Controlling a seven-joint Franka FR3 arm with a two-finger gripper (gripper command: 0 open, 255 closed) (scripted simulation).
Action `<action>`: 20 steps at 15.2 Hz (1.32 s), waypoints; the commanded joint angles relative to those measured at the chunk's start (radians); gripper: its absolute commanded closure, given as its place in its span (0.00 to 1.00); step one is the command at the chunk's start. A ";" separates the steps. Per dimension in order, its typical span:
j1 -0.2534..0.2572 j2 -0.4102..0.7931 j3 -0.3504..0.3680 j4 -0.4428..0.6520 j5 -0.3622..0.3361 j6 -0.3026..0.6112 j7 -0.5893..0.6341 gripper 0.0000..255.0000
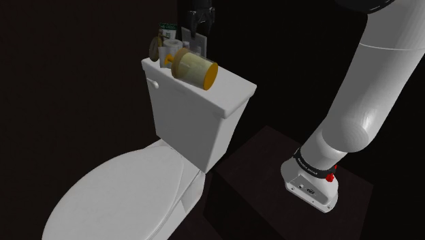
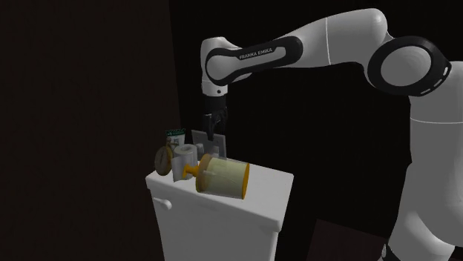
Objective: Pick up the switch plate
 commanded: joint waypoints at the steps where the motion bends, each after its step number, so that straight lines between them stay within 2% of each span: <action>1: 0.001 0.002 0.000 -0.019 0.000 0.022 0.003 0.00; 2: 0.001 0.003 0.000 -0.019 0.000 0.022 0.003 0.00; 3: 0.001 0.004 0.001 -0.019 0.000 0.023 0.003 1.00; 12: 0.001 0.003 0.000 -0.018 0.000 0.022 0.003 1.00; 20: 0.002 0.006 0.001 0.093 0.000 -0.087 -0.001 1.00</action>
